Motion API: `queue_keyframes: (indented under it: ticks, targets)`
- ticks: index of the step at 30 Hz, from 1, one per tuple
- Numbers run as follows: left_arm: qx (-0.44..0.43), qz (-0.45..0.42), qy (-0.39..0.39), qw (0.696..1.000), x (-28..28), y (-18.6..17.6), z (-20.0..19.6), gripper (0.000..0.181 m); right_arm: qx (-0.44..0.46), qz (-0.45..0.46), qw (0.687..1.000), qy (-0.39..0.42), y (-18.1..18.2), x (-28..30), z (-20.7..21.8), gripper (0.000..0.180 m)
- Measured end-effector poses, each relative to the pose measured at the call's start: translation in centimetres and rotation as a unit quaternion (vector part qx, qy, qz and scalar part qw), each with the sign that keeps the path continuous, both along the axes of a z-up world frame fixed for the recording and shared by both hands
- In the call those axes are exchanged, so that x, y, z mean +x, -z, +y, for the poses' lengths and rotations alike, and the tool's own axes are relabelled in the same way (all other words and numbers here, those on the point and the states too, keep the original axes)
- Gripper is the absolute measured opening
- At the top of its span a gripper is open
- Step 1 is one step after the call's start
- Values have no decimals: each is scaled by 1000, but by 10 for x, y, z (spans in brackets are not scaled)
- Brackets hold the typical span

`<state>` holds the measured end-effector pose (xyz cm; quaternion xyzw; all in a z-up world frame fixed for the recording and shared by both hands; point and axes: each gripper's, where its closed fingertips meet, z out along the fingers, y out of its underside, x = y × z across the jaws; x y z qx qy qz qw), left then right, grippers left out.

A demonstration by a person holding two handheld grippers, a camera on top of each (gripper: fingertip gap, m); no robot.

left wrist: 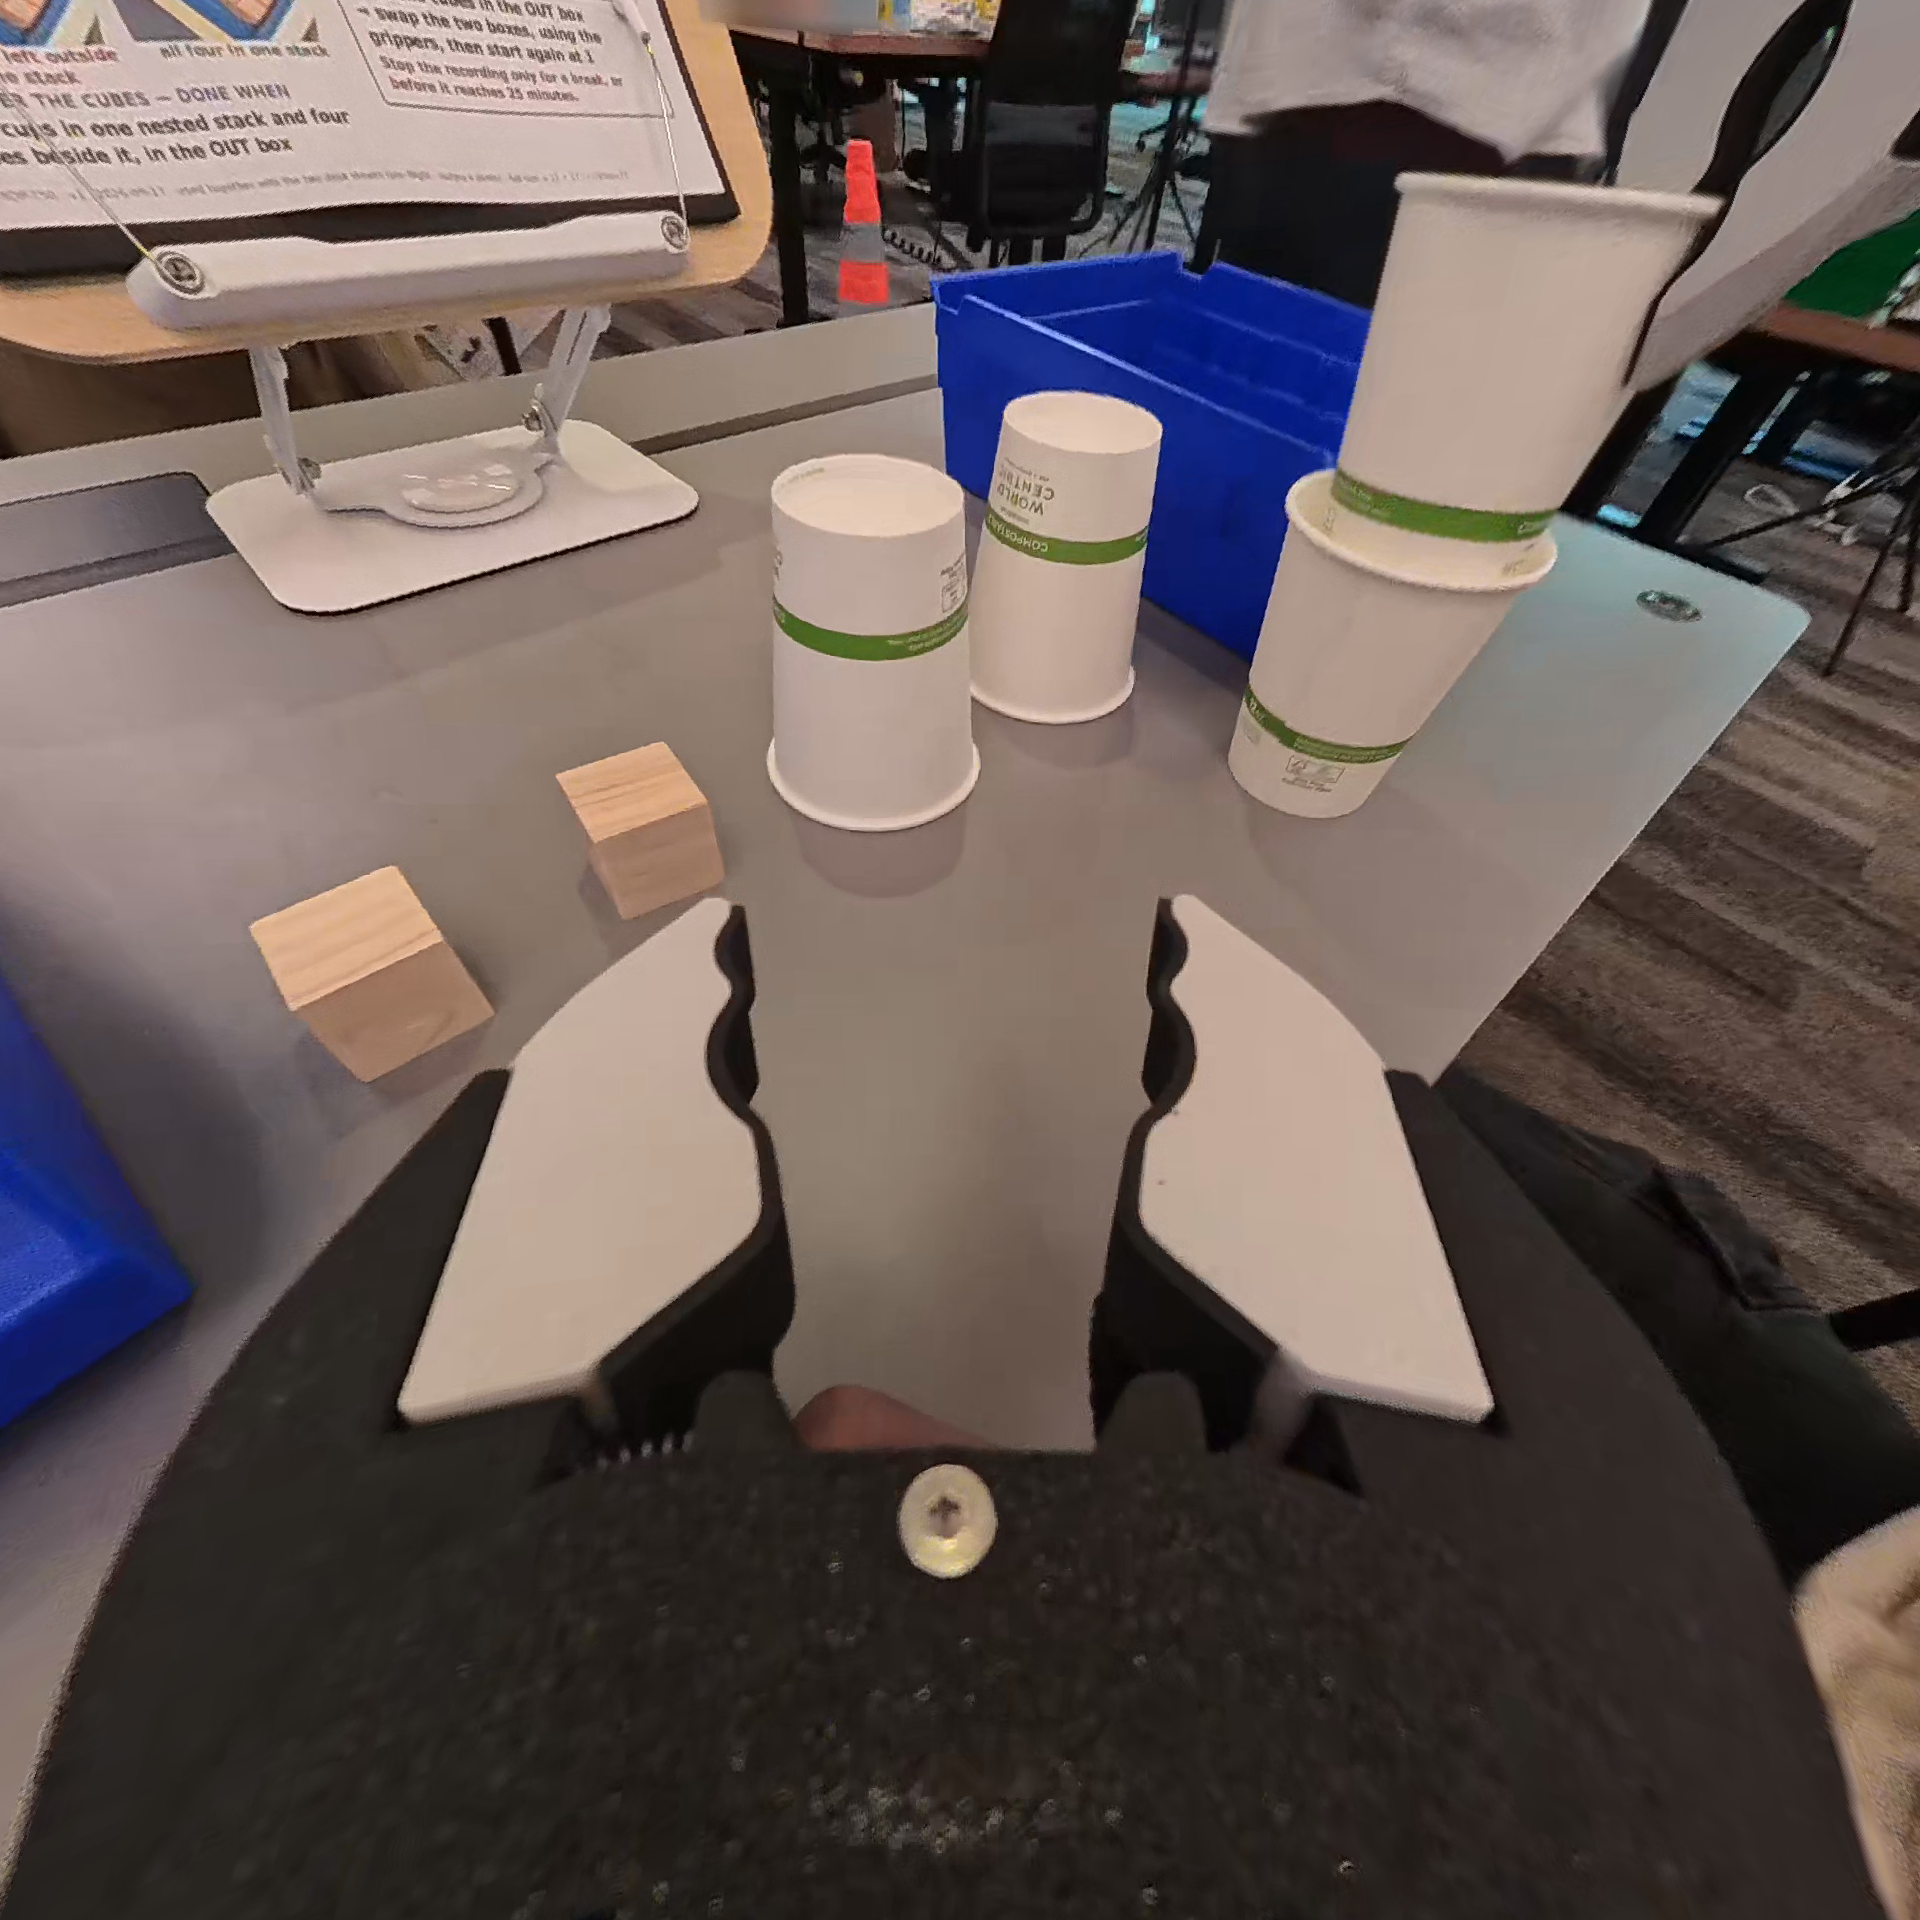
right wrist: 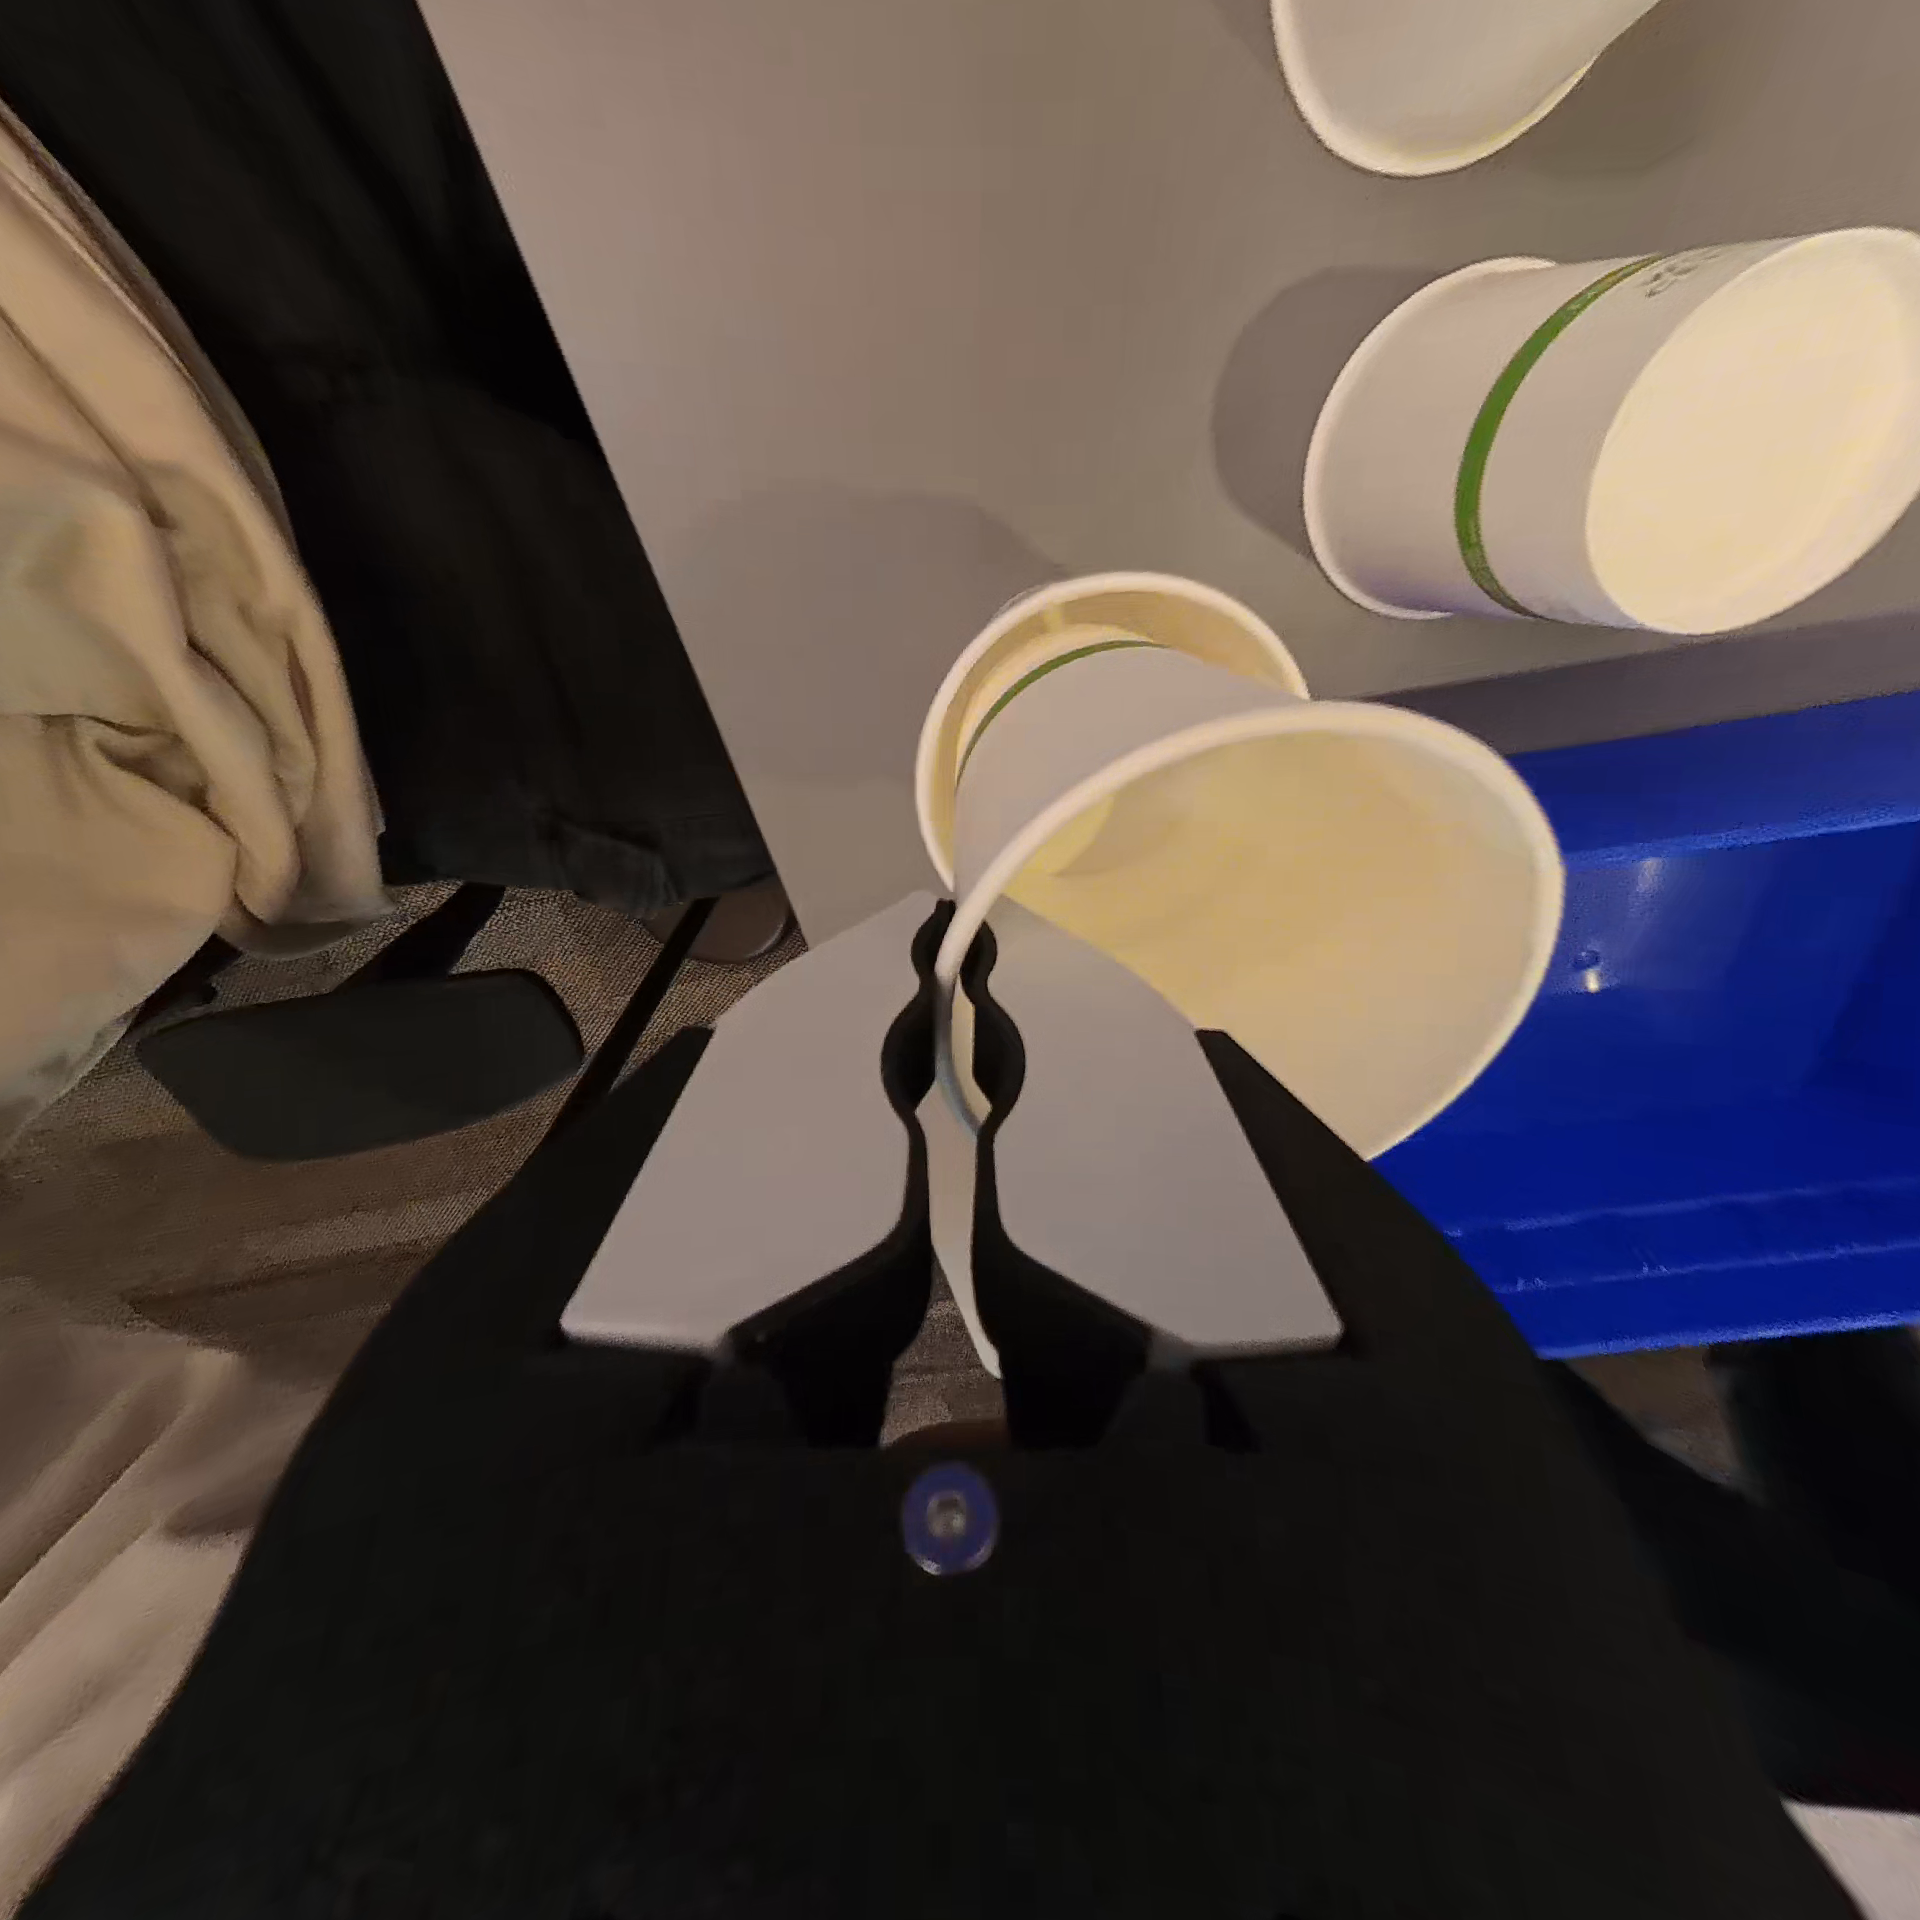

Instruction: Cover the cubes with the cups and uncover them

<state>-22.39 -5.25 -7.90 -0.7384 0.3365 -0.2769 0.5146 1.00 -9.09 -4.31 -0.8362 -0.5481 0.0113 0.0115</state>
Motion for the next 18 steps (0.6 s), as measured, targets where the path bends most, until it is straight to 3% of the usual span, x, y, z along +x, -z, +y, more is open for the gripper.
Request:
queue_keyframes:
  ticks: [1, 8, 18]
  targets:
    - [4, 8, -4, 1000, 0, 2, 1, 73, -5, -3, 1000, 1, 6, 0, 1, 1]
    - [6, 30, 6, 1000, 6, 9, -2, 73, -55, 3, 998, 6, 46, 1, -5, 4]
    - [15, 59, 13, 998, 13, 19, -6, 73, -59, 23, 998, 22, 59, 4, -5, 25]
